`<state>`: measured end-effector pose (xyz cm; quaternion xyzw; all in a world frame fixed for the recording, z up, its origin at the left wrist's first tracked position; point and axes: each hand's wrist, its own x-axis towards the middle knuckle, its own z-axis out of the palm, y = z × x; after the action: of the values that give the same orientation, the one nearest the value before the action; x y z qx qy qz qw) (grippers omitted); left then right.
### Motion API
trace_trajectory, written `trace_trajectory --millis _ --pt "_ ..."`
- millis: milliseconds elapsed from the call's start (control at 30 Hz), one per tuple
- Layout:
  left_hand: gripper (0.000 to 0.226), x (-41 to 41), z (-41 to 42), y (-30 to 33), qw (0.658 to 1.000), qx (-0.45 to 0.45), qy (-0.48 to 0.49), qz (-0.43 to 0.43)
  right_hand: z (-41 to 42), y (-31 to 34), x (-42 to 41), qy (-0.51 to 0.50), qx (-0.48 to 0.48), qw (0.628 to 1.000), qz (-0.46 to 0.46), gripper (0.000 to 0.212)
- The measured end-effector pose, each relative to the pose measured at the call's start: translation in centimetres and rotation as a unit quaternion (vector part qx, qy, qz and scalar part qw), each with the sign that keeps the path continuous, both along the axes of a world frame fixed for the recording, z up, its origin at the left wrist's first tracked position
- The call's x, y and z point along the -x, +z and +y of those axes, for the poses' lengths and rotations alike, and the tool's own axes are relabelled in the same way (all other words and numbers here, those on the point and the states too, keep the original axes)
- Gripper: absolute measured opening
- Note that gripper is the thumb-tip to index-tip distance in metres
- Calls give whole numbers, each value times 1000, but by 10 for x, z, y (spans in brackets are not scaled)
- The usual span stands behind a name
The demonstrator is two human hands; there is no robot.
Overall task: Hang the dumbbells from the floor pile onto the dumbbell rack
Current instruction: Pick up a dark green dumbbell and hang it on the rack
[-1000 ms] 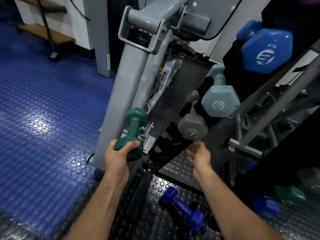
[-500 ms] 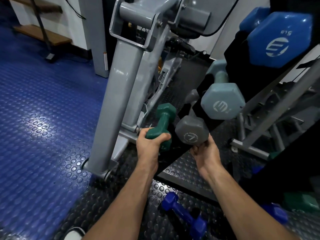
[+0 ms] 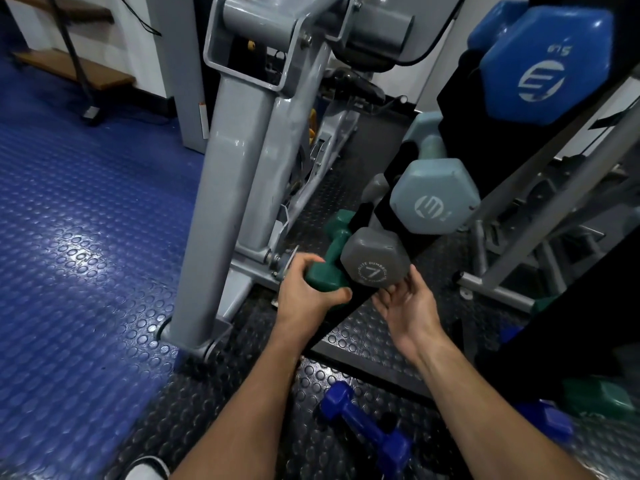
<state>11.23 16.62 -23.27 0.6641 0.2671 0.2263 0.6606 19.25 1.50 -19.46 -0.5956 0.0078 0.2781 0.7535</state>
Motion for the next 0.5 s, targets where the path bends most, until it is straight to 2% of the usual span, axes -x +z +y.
trace_trajectory --millis 100,167,267,400,500 --pt "124 1 4 12 989 -110 -89 31 -1 -1 -3 3 -8 1000 11 51" --pt "139 1 4 17 983 -108 -145 27 -1 -1 -4 3 -13 1000 19 52" --pt "133 2 1 12 982 -84 -171 15 0 1 -2 3 -15 1000 21 53" --pt "92 1 -2 4 982 -41 -185 -8 1 -1 -2 2 -16 1000 20 53" --pt "88 -1 -1 2 981 -23 -193 -24 2 -6 -5 3 -6 1000 11 52"
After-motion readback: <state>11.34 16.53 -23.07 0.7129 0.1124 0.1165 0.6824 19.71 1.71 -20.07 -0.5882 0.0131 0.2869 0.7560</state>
